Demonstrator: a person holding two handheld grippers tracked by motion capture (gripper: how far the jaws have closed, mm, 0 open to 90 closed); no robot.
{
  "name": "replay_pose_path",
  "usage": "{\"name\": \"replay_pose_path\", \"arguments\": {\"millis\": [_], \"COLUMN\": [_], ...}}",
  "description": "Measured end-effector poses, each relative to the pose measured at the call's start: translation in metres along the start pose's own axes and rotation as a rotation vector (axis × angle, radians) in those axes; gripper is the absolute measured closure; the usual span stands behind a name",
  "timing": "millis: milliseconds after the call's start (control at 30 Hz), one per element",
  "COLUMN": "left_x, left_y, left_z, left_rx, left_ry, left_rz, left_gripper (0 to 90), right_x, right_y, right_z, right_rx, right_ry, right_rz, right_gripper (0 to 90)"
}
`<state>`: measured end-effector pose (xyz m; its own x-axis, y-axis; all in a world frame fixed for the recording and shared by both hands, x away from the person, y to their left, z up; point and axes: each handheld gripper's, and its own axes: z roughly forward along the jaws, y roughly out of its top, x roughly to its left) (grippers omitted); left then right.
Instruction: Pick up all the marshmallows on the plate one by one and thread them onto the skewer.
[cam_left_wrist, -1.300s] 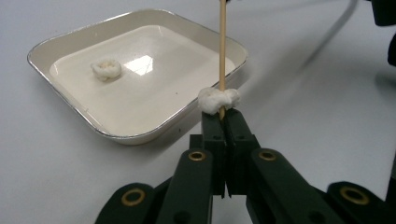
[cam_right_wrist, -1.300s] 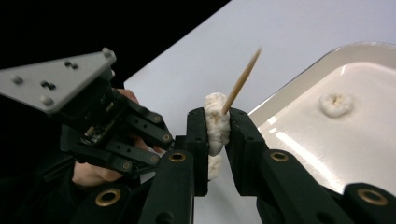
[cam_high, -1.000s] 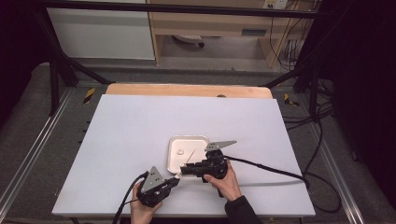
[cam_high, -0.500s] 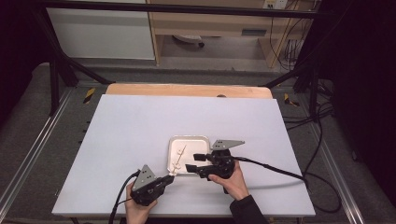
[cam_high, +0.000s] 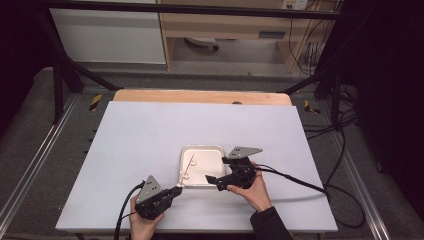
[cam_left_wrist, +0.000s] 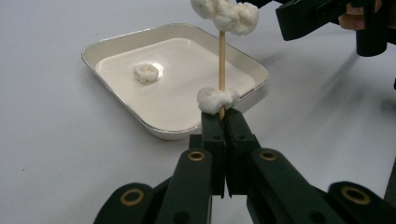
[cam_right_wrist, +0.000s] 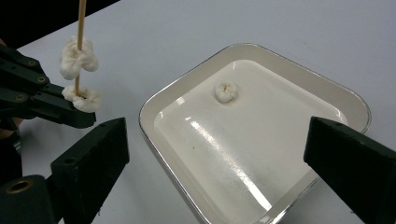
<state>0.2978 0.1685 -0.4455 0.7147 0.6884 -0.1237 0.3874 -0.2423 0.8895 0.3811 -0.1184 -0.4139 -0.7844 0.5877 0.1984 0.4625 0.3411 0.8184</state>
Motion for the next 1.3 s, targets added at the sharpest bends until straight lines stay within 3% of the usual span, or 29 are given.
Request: {"name": "replay_pose_path", "arguments": {"millis": [300, 600, 833, 1067, 1300], "left_x": [0.004, 0.009, 0.013, 0.013, 0.012], "left_y": [0.000, 0.000, 0.000, -0.001, -0.001], "left_z": [-0.002, -0.005, -0.007, -0.007, -0.006], "left_rx": [-0.007, -0.006, -0.009, -0.008, -0.011], "left_ry": [0.006, 0.016, 0.020, 0.019, 0.014], "left_rz": [-0.006, -0.016, -0.021, -0.022, -0.022], "left_gripper": [88.3, 88.4, 88.4, 88.4, 88.4], "right_x": [-0.006, -0.002, 0.000, -0.006, -0.005], "right_y": [0.008, 0.025, 0.038, 0.042, 0.043], "right_z": [0.011, 0.035, 0.059, 0.078, 0.092], "right_rx": [0.015, 0.070, 0.091, 0.129, 0.158], "right_ry": [-0.020, -0.050, -0.043, -0.038, -0.048], "right_rz": [0.014, -0.026, -0.063, -0.024, -0.063], "right_gripper": [4.2, 5.1, 16.1, 23.5, 28.9]}}
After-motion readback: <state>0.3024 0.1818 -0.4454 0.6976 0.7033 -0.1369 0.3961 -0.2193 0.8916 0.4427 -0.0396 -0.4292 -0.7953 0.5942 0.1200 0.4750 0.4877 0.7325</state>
